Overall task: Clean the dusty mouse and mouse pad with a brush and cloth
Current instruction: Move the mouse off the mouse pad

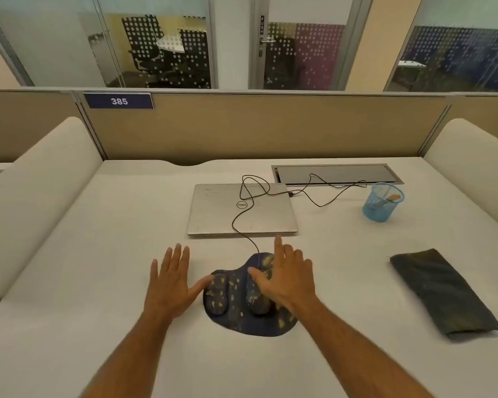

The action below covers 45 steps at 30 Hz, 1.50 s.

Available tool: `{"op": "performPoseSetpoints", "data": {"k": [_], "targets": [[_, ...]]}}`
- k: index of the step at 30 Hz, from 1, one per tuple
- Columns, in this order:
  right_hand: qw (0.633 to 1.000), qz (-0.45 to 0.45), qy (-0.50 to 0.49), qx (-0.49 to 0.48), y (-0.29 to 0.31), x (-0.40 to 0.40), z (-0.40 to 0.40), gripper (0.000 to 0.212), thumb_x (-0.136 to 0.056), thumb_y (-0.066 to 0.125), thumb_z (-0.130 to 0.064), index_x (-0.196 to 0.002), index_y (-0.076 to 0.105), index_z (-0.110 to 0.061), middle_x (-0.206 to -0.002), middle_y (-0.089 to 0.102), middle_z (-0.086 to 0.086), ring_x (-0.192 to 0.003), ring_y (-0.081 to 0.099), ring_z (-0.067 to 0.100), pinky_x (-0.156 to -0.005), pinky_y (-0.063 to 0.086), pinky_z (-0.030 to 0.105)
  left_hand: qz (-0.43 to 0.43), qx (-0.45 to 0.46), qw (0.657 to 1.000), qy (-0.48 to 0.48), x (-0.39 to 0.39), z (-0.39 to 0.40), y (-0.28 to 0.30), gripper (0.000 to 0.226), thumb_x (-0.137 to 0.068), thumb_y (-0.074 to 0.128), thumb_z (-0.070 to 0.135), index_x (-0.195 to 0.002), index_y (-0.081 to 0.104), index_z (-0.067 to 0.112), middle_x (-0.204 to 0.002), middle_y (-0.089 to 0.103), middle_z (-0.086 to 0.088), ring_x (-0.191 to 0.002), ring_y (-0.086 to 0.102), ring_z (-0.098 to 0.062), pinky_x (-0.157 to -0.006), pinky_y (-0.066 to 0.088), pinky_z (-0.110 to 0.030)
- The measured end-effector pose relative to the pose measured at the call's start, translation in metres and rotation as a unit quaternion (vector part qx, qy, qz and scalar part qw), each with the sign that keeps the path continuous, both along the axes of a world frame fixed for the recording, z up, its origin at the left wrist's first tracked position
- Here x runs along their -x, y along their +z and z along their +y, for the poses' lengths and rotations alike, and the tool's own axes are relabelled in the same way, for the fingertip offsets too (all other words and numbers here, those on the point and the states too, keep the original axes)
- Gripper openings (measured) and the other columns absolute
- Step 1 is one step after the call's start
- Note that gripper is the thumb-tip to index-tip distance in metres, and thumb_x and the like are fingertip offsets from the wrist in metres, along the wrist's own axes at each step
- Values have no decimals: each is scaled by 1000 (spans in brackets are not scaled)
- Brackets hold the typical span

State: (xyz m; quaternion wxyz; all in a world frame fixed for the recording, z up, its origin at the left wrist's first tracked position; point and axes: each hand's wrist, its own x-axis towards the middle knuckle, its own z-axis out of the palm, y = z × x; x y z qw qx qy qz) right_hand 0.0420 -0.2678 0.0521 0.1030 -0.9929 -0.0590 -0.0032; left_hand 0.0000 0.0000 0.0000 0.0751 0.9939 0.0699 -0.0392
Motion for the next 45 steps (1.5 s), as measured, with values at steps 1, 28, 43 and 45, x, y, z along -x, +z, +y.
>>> {"op": "performPoseSetpoints", "data": {"k": [1,28,43,45], "targets": [[1000,16,1,-7,0,4,7,110,-69,23,-89,-151,7,-18,-140,46,9,-122,45,30,-95,42,49,2,4,1000,12,1,5,-1,116,-67,-11,93,-157,-10,20,-165,-14,-3,-152,-15,-21,-123,-4,-49],[995,102,2,-22,2,5,117,116,-73,53,-61,-149,-18,-9,-138,40,15,-110,55,31,-66,45,35,11,6,998,54,28,59,-24,74,-94,-3,61,-156,-13,22,-165,-16,0,-151,-16,-16,-122,-8,-49],[988,143,37,-44,-23,11,208,121,-75,58,-64,-148,-19,-5,-132,45,16,-114,54,29,-83,50,37,25,-2,999,41,25,62,-20,61,-101,-1,47,-153,-18,22,-163,-22,0,-150,-23,-18,-121,-13,-52],[988,144,38,-42,-24,11,208,122,-75,57,-65,-148,-19,-5,-132,45,16,-114,54,29,-85,50,37,24,1,999,41,25,62,-21,60,-102,3,47,-154,-18,23,-163,-22,0,-150,-23,-17,-121,-13,-51]]}}
